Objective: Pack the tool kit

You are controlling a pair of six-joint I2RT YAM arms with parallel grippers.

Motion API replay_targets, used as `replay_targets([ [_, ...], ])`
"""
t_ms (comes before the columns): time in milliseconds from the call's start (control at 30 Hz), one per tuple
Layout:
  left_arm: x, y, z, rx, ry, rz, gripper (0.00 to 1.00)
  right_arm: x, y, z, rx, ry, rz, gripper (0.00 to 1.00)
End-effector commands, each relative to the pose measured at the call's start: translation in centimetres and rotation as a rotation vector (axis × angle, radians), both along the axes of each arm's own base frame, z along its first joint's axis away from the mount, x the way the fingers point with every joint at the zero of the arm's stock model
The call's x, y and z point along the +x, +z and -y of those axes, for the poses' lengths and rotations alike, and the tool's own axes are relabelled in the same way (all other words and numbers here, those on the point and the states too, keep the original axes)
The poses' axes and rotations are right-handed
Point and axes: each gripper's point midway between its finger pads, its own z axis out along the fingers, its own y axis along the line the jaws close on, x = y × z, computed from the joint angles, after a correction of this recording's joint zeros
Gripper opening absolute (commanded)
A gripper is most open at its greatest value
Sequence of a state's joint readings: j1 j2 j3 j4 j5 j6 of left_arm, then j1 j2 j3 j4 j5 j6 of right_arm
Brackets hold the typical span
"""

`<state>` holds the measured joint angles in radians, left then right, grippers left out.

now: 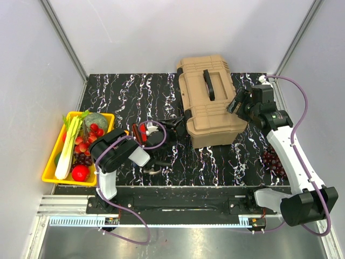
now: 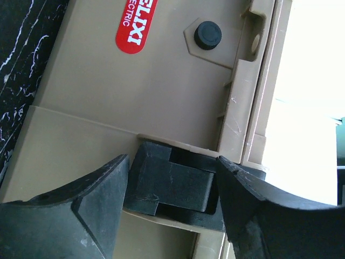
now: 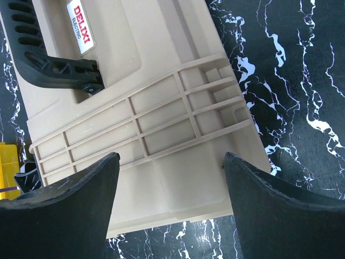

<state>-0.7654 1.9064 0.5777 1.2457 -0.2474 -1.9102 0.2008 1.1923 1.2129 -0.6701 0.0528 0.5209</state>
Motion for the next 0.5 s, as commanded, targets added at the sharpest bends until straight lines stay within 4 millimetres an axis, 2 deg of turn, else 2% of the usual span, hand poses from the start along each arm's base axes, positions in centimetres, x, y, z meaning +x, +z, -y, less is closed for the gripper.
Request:
replay_targets([
  [0,-3.2,15.5,0.4,-0.431,-0.092,0.357,0.69,-2.3,-1.3,-4.3,0.136,0.158,-0.085,0.84],
  [133,-4.0,14.7,1.9,-0.463,-0.126,0.310,0.70,-2.6,-2.7,-4.2,0.120,0.151,-0.122,0.85],
  [233,-4.7,14.6,2.2,-0.496,-0.130,0.278,0.69,-3.1,-3.2,-4.3,0.131,0.139,-0.134,0.85],
  [300,-4.8,14.9,2.1,-0.514,-0.123,0.272,0.69,-3.3,-3.3,-4.3,0.140,0.133,-0.135,0.85],
  [467,-5.3,17.5,1.6,-0.591,-0.116,0.291,0.65,-3.5,-3.4,-4.5,0.157,0.129,-0.143,0.83],
])
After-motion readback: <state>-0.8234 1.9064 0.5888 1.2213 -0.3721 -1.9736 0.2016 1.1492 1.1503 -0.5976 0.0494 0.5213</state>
